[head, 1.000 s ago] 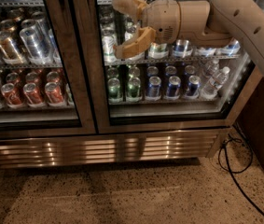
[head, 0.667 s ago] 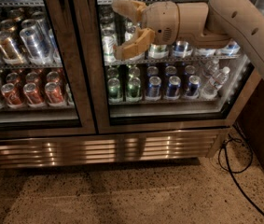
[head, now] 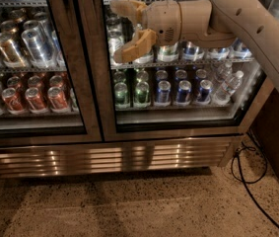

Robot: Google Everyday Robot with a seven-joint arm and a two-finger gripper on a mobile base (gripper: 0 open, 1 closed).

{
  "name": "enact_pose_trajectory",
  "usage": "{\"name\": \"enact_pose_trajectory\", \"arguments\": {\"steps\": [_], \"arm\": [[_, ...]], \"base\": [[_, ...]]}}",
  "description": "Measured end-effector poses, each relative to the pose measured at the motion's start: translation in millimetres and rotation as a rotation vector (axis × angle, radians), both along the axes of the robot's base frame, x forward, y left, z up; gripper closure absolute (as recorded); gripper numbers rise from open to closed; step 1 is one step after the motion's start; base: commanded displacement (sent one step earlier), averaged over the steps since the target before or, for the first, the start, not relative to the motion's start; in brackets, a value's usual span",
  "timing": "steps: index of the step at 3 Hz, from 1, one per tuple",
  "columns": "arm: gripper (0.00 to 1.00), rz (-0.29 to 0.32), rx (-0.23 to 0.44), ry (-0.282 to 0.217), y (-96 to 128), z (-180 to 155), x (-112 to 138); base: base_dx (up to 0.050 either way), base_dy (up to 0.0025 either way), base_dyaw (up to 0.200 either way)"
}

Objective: Open right fridge door

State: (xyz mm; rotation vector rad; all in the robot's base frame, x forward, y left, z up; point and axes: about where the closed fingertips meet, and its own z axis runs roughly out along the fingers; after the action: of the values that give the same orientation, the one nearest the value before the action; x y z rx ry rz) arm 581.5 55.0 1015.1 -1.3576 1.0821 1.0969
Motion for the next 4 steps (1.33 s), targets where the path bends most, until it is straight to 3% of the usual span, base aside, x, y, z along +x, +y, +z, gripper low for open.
{"name": "enact_pose_trajectory", "arguments": {"steps": [2, 4], "arm": [[0.00, 0.104, -0.086, -0.027, 60.8, 1.4, -16.6], [0.00, 0.091, -0.075, -0.014, 56.2, -4.6, -15.6]], "base": [[0.000, 0.00000, 0.000], [0.000, 0.00000, 0.000]]}}
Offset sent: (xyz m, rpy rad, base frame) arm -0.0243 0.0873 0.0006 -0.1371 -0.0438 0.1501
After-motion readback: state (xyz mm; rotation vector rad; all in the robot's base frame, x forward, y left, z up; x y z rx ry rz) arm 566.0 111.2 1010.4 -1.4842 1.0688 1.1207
